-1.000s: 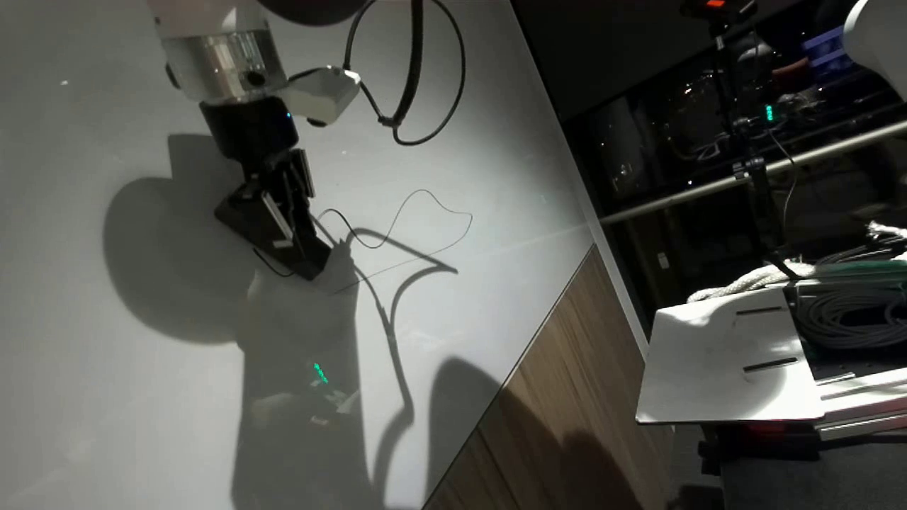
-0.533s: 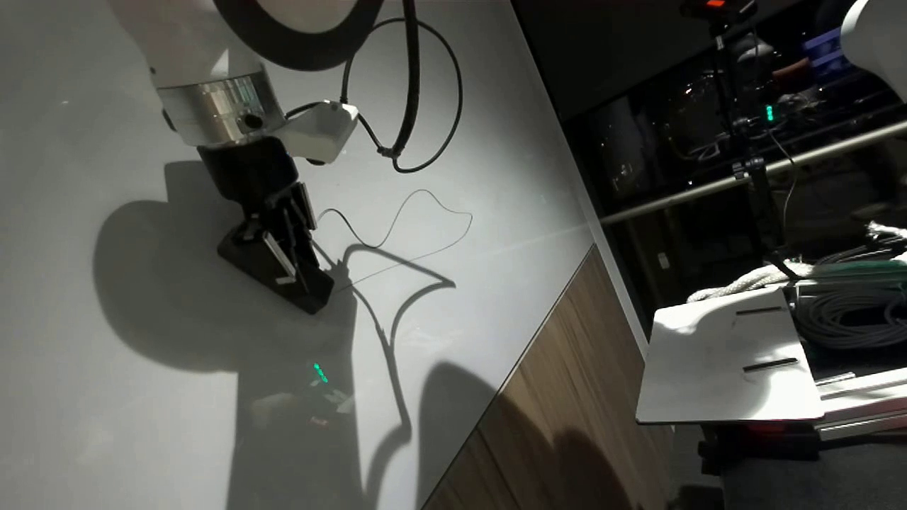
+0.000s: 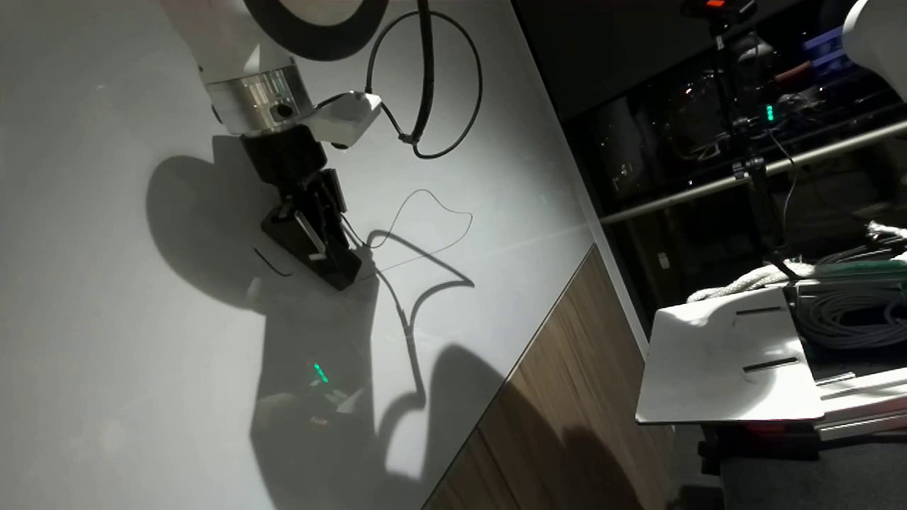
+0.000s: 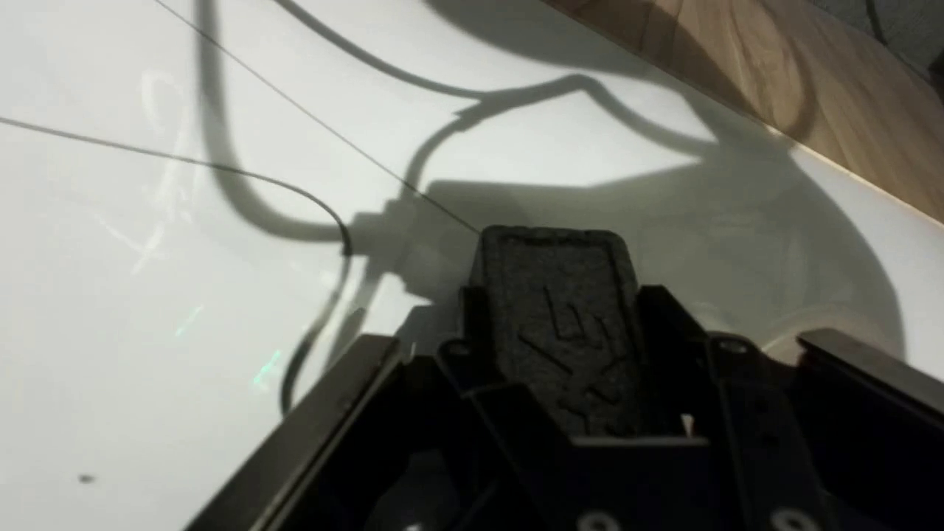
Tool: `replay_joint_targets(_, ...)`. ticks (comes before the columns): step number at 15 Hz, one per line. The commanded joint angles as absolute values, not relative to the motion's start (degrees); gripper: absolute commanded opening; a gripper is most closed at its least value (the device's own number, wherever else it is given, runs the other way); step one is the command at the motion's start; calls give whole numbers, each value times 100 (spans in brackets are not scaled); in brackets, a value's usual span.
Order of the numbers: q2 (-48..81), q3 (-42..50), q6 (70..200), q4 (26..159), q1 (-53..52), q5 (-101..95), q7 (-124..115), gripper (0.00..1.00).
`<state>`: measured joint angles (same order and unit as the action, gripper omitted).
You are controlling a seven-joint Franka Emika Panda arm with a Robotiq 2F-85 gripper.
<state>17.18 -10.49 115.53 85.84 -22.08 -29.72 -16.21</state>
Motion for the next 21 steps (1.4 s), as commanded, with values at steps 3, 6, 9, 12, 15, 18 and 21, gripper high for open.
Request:
replay_joint_targets(3,1270,-608,12105,9247,-1620,-3130,-1660,29)
replay_joint_targets(6,950,-449,12448,9762,-1361,-3274,-2098,29)
replay_joint_targets(9,592,-310,12713,10220,-1099,-3379,-2420,29)
replay_joint_targets(12,374,-171,12964,10567,-811,-3660,-2700,29)
replay_joint_targets(15,200,-26,13159,10823,-487,-3988,-3010,29)
replay_joint_targets(18,159,120,13315,10978,-167,-4224,-3219,29)
replay_joint_targets(21,212,183,13475,11113,25,-4191,-3263,29)
